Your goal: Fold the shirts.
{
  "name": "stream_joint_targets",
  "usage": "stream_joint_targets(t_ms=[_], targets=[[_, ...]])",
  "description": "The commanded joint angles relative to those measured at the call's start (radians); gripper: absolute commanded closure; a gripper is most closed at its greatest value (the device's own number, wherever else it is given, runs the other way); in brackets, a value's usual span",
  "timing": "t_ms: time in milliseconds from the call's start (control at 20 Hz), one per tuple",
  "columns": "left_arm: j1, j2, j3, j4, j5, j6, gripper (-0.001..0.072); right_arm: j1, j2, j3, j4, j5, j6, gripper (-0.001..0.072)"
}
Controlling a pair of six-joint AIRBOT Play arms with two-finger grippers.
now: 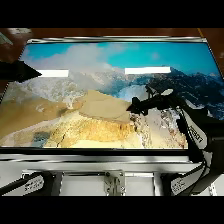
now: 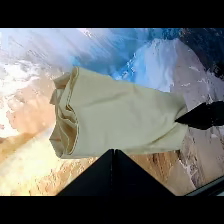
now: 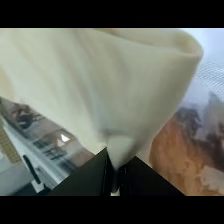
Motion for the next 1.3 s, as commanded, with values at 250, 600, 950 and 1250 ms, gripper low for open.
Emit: stream_joint_targets(t_ms=[250,600,950,1250], targets=[[-0.005,0.001,0.000,0.000,-0.001,-0.003,0.0670,-0.333,0.289,0.328,-0.152,0.171,0.249,0.0651],[-0.074,0.001,0.000,0.000,-0.004,0.024,0.0670,-0.699,0.431,0.464,-0.390,0.384,0.390,0.0651],[-0.140,0.001,0.000,0.001,-0.063,0.024,0.0670,-0.847,0.435,0.464,-0.543,0.414,0.361,0.0651],[-0.174,0.000,-0.001,0.001,-0.034,0.025,0.0670,-0.861,0.435,0.463,-0.732,0.650,0.281,0.0651]])
